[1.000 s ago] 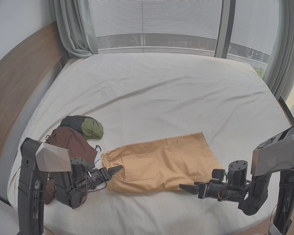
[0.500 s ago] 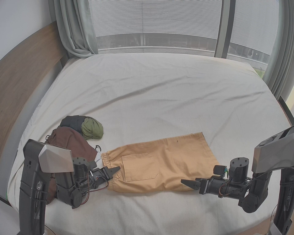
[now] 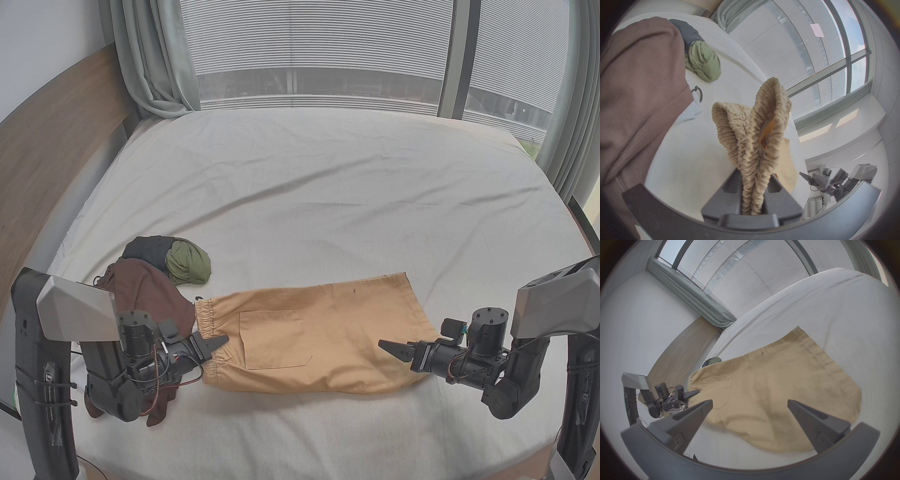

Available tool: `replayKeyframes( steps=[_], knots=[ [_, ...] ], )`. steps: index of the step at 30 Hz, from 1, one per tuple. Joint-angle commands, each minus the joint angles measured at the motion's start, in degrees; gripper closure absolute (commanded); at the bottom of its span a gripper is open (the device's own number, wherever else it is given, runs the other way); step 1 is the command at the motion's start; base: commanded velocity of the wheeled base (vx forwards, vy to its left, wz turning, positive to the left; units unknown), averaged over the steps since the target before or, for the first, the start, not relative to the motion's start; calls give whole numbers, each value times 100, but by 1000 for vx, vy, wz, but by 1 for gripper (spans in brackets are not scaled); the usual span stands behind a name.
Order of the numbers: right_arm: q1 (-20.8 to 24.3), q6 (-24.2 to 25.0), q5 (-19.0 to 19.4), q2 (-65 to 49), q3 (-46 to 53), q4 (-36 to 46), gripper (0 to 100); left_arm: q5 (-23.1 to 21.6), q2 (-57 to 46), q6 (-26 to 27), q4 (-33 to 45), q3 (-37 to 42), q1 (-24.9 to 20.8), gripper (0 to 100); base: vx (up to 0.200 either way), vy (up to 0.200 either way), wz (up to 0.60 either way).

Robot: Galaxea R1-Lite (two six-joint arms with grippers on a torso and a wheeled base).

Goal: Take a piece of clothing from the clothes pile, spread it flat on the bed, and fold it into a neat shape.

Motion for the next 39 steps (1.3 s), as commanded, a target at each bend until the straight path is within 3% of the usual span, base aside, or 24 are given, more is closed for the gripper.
replayKeyframes(
  steps=[1, 9, 12, 20, 34, 39],
  knots=[
    [-182, -26, 3, 499, -157, -2, 0, -168, -400, 26, -17, 307, 197, 100, 0, 0, 0],
    [-164, -26, 12, 622, -113, -2, 0, -519, -461, 35, -8, 465, 470, 100, 0, 0, 0],
    [-138, -26, 3, 718, -122, -2, 0, -845, -620, 44, -8, 676, 680, 100, 0, 0, 0],
    [-76, -26, 3, 736, -130, -2, 0, -1047, -743, 61, -8, 843, 979, 100, 0, 0, 0],
    [-50, -17, 3, 657, -87, -10, 0, -1064, -936, 18, 1, 852, 909, 100, 0, 0, 0],
    [47, -17, 12, 551, -25, -10, 0, -1003, -1050, -18, 1, 825, 601, 100, 0, 0, 0]
  ],
)
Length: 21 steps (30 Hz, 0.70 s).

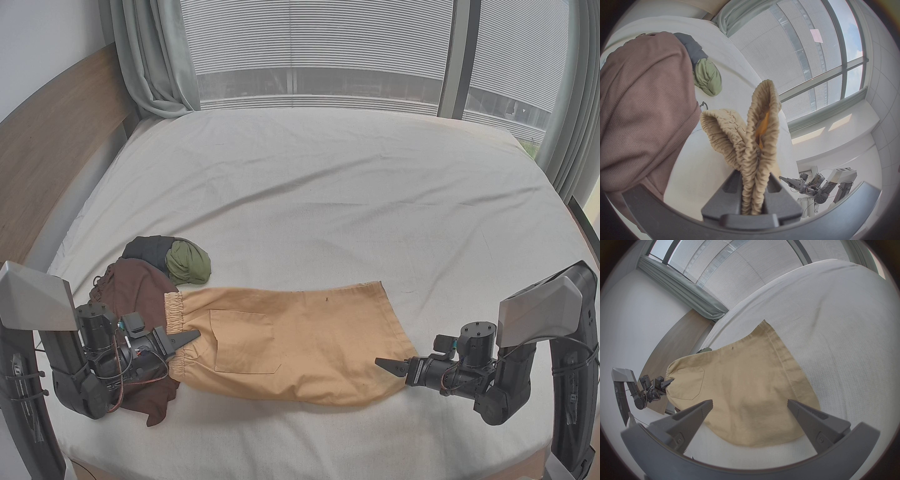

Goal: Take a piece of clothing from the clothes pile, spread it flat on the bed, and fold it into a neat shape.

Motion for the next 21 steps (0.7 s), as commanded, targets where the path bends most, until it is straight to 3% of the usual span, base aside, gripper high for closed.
replayKeyframes(
  steps=[1, 13, 21],
  knots=[
    [82, -1, 10, -131, 49, -3, 0, 27, -119, -16, 1, -53, -273, 100, 0, 0, 0],
    [153, -1, 10, -263, 102, -3, 0, 186, -119, -746, 1, -756, -1055, 100, 0, 0, 0],
    [153, -1, 10, -263, 93, -3, 0, 194, -92, -922, 10, -1161, -1565, 100, 0, 0, 0]
  ],
)
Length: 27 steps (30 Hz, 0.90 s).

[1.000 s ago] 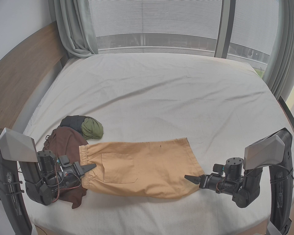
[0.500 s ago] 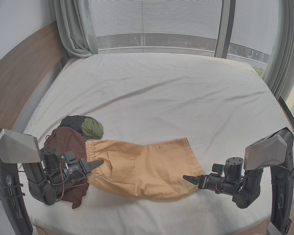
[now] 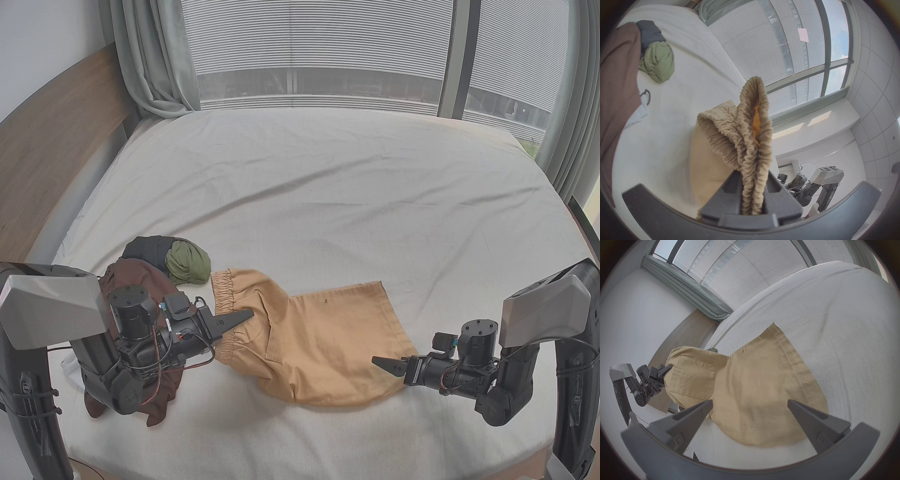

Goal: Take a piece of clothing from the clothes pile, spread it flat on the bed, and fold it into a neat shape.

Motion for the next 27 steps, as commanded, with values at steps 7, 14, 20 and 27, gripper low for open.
replayKeyframes(
  steps=[7, 14, 20, 27],
  knots=[
    [-78, 16, 1, -58, -33, -10, 0, 127, 109, -325, -4, -755, -586, 100, 0, 0, 0],
    [-350, 43, 10, -410, -68, 8, 0, 294, 487, -519, 14, -1388, -1026, 100, 0, 0, 0],
    [-570, 43, 19, -489, -139, 8, 0, 514, 970, -536, 23, -1960, -1272, 100, 0, 0, 0],
    [-702, 43, 10, -489, -244, 8, 0, 523, 1163, -756, 260, -2302, -1456, 100, 0, 0, 0]
  ],
)
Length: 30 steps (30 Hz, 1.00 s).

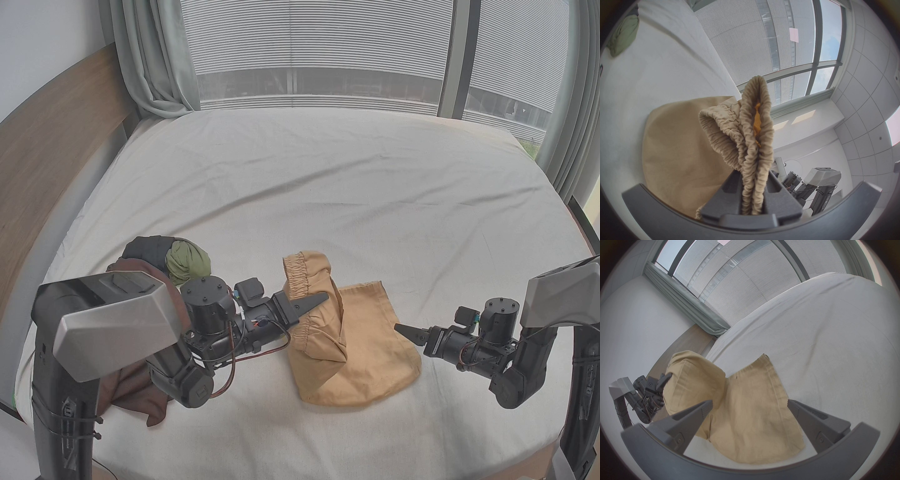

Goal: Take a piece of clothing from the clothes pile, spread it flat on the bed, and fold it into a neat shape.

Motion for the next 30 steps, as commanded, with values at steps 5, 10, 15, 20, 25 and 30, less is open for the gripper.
replayKeyframes(
  steps=[5, 10, 15, 20, 25, 30],
  knots=[
    [-118, -1, 2, -93, -65, -3, 0, 30, 531, -53, 181, -512, -226, 100, 0, 0, 0],
    [-118, 52, 10, -128, -74, -3, 0, 39, 654, -53, 313, -670, -279, 100, 0, 0, 0],
    [-135, 60, 10, -145, -83, -3, 0, 39, 672, -62, 348, -784, -279, 100, 0, 0, 0],
    [-144, 60, 10, -145, -74, -3, 0, 30, 698, -71, 331, -863, -287, 0, 0, 0, 0],
    [-135, 60, 10, -145, -74, -3, 0, 47, 689, -62, 304, -837, -287, 0, 0, 0, 0],
    [-135, 43, 10, -84, -65, -3, 0, 153, 654, -44, 252, -635, -243, 0, 0, 0, 0]
  ],
)
